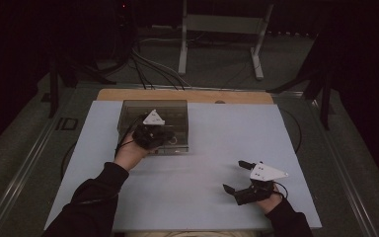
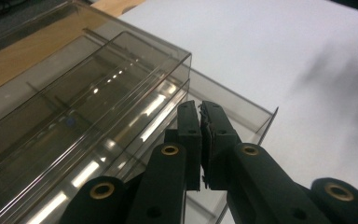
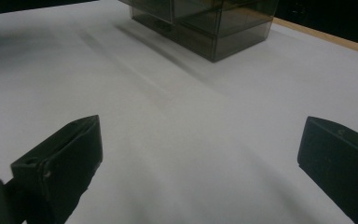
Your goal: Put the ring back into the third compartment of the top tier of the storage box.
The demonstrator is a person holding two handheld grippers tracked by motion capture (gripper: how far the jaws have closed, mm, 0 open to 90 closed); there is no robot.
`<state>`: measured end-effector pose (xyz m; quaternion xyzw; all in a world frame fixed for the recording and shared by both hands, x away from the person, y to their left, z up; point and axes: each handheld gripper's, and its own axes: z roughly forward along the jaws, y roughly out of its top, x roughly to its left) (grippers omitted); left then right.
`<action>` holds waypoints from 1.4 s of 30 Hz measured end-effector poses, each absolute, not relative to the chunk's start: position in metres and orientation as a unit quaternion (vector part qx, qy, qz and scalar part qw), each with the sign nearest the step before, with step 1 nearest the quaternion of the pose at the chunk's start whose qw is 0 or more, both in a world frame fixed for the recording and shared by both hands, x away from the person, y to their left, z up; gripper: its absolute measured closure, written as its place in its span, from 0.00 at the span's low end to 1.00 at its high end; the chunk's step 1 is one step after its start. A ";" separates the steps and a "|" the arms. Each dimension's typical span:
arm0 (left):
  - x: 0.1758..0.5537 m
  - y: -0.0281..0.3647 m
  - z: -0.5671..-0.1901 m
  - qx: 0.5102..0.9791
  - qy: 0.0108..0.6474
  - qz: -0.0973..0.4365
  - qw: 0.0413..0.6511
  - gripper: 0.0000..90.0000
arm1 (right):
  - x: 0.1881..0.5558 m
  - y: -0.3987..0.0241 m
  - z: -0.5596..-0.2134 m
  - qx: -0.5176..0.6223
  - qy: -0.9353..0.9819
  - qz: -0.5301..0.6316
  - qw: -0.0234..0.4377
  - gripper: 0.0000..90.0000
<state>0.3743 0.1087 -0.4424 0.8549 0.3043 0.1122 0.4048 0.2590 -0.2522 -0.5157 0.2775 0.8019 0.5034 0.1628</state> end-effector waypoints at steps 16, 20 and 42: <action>0.367 0.118 -0.430 0.826 0.351 0.156 0.412 0.50 | 0.259 -0.252 -0.516 0.276 0.803 0.504 0.160 0.00; 0.366 0.122 -0.427 0.822 0.359 0.164 0.411 0.40 | 0.259 -0.252 -0.516 0.276 0.803 0.504 0.160 0.00; 0.345 0.153 -0.414 0.804 0.372 0.177 0.428 0.00 | 0.259 -0.251 -0.516 0.275 0.803 0.503 0.162 0.00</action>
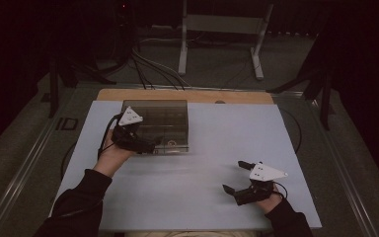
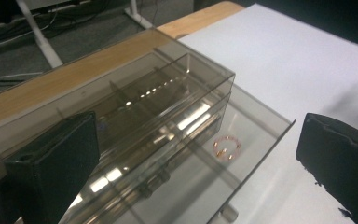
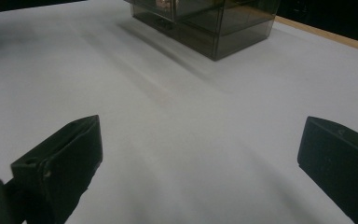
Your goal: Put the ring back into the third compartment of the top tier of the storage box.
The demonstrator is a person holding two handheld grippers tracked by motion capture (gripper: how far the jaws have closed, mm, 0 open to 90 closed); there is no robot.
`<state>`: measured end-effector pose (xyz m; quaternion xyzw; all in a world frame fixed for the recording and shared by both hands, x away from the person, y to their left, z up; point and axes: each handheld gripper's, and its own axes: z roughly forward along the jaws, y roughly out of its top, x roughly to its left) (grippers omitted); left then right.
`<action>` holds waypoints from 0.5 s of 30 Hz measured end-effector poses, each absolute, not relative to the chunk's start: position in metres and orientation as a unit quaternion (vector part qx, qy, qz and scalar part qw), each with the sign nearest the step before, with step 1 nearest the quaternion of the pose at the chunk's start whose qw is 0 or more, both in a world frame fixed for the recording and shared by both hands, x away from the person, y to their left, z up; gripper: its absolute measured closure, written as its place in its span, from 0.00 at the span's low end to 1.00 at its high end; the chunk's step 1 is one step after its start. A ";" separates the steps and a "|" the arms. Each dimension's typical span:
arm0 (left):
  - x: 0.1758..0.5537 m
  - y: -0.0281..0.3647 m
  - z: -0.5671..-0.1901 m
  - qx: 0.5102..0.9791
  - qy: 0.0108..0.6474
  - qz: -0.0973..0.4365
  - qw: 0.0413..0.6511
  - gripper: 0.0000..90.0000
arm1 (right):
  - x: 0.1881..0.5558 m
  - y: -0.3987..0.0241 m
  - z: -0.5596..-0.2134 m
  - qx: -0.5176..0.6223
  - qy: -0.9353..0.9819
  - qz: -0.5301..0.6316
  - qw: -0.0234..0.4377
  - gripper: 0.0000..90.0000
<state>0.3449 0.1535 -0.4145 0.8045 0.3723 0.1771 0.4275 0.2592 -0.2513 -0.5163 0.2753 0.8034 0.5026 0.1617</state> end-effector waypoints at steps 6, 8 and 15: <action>0.333 0.166 -0.417 0.798 0.372 0.181 0.439 0.00 | 0.259 -0.251 -0.516 0.276 0.803 0.502 0.162 0.00; 0.329 0.170 -0.418 0.796 0.371 0.185 0.440 0.00 | 0.259 -0.251 -0.517 0.276 0.804 0.501 0.162 0.00; 0.314 0.181 -0.421 0.788 0.382 0.206 0.437 0.00 | 0.259 -0.251 -0.516 0.275 0.804 0.501 0.162 0.00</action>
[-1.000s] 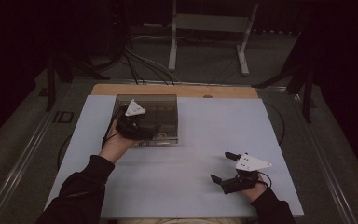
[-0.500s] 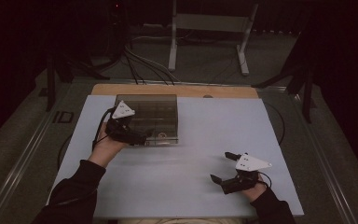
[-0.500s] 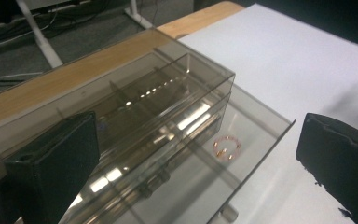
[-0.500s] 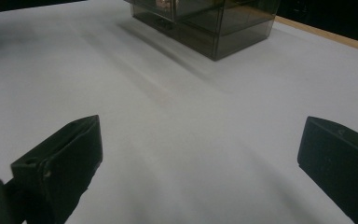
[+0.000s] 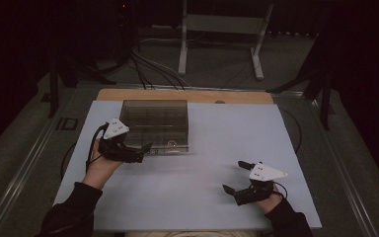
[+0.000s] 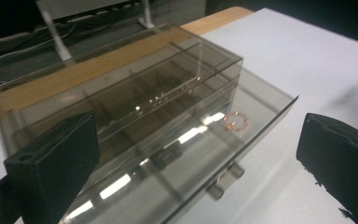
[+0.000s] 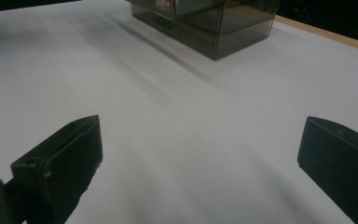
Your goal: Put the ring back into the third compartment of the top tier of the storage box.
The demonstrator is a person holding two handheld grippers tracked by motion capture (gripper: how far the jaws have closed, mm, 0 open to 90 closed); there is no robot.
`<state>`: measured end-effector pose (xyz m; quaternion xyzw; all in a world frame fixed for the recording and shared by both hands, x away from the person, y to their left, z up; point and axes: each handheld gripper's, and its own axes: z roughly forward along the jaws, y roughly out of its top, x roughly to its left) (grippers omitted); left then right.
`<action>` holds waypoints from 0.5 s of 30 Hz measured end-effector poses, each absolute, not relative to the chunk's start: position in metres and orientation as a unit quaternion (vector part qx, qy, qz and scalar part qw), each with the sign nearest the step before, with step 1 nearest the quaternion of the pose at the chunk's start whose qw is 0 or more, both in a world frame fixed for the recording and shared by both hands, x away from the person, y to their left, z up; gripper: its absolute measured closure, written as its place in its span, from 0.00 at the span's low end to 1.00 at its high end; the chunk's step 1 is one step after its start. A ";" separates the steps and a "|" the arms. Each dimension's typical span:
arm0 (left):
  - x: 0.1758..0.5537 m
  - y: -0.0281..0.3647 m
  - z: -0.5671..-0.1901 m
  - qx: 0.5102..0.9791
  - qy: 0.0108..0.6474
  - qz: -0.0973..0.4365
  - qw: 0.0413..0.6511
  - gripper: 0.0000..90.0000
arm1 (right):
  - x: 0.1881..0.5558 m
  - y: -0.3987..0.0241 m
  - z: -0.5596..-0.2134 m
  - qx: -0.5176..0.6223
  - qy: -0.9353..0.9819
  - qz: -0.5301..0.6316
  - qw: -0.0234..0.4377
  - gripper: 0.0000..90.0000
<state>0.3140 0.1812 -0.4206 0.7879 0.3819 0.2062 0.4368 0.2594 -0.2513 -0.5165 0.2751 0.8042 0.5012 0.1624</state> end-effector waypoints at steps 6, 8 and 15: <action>0.300 0.190 -0.427 0.786 0.386 0.210 0.434 0.00 | 0.259 -0.251 -0.517 0.276 0.805 0.501 0.161 0.00; 0.294 0.193 -0.430 0.784 0.389 0.215 0.434 0.00 | 0.259 -0.251 -0.517 0.276 0.805 0.500 0.161 0.00; 0.278 0.205 -0.440 0.779 0.399 0.214 0.435 0.00 | 0.259 -0.251 -0.517 0.277 0.805 0.500 0.161 0.00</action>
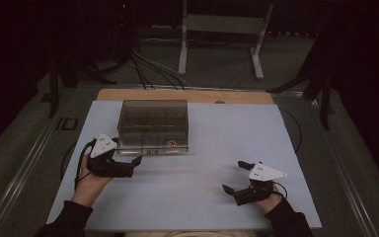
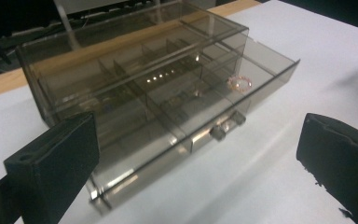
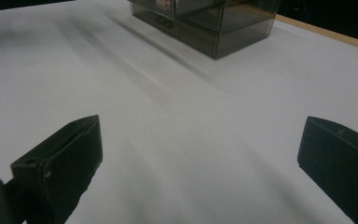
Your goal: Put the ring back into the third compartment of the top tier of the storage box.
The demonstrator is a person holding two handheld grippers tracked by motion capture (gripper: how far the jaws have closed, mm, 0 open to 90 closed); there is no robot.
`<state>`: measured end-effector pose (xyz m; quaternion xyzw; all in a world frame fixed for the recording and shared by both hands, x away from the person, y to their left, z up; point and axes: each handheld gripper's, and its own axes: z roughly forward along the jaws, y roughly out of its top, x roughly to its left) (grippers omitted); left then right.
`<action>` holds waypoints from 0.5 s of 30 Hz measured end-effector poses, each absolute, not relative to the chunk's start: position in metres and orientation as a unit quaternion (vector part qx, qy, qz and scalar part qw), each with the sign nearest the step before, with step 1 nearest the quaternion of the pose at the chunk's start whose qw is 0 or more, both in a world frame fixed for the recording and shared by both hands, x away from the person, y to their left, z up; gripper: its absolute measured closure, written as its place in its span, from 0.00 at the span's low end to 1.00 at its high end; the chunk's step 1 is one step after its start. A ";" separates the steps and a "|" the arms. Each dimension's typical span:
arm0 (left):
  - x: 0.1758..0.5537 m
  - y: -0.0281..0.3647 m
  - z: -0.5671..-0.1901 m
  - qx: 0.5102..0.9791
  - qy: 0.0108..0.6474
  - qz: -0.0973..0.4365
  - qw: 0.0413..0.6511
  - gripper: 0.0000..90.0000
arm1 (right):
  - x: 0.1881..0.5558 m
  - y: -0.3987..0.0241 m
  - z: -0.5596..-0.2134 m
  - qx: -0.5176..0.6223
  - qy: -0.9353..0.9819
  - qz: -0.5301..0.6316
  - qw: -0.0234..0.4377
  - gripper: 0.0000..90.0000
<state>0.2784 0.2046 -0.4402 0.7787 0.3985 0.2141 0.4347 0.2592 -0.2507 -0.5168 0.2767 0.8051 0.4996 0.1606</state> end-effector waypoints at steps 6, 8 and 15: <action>0.268 0.211 -0.452 0.780 0.401 0.211 0.432 0.00 | 0.259 -0.250 -0.517 0.277 0.805 0.499 0.160 0.00; 0.265 0.212 -0.456 0.779 0.404 0.211 0.430 0.00 | 0.259 -0.250 -0.517 0.277 0.806 0.499 0.160 0.00; 0.253 0.216 -0.469 0.777 0.400 0.212 0.436 0.00 | 0.259 -0.250 -0.517 0.277 0.806 0.498 0.160 0.00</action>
